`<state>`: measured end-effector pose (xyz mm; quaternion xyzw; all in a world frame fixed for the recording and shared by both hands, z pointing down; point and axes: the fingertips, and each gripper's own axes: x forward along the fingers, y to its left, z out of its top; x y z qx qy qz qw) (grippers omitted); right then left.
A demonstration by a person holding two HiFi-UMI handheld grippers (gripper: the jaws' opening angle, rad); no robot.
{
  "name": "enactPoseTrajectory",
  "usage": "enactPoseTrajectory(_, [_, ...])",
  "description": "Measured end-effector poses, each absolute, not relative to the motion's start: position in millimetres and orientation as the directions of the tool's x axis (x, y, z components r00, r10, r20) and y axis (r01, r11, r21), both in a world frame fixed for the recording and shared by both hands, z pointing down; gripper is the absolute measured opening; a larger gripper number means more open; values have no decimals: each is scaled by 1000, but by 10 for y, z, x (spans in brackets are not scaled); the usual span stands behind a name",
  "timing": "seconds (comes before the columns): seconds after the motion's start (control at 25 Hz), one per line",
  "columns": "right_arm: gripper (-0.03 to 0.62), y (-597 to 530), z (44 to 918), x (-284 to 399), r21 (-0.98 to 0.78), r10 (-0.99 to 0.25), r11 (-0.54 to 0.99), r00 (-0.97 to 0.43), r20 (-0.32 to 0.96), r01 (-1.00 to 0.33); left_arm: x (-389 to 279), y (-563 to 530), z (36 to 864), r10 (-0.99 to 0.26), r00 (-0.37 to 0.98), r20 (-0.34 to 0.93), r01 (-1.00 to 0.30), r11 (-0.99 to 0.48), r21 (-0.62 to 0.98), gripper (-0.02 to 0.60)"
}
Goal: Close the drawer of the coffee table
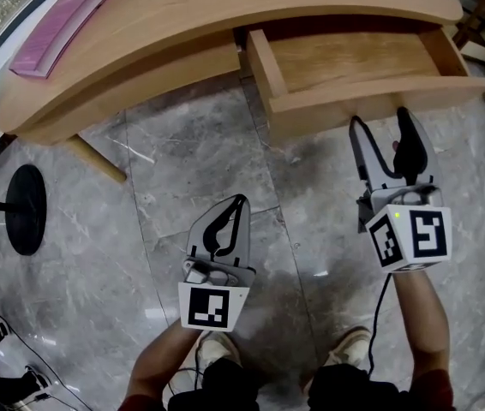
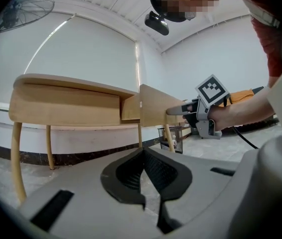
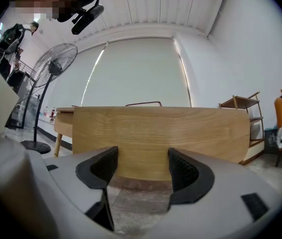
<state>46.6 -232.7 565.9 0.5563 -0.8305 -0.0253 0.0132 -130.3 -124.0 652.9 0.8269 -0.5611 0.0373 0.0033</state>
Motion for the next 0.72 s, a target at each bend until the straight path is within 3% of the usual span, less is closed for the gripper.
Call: enactPoseTrajectory(0.72, [304,-3047,5584,208,119,-930,365,-368,-11,-923,-1391,-1291,6557,-931,360,59,-931,-363,-38,8])
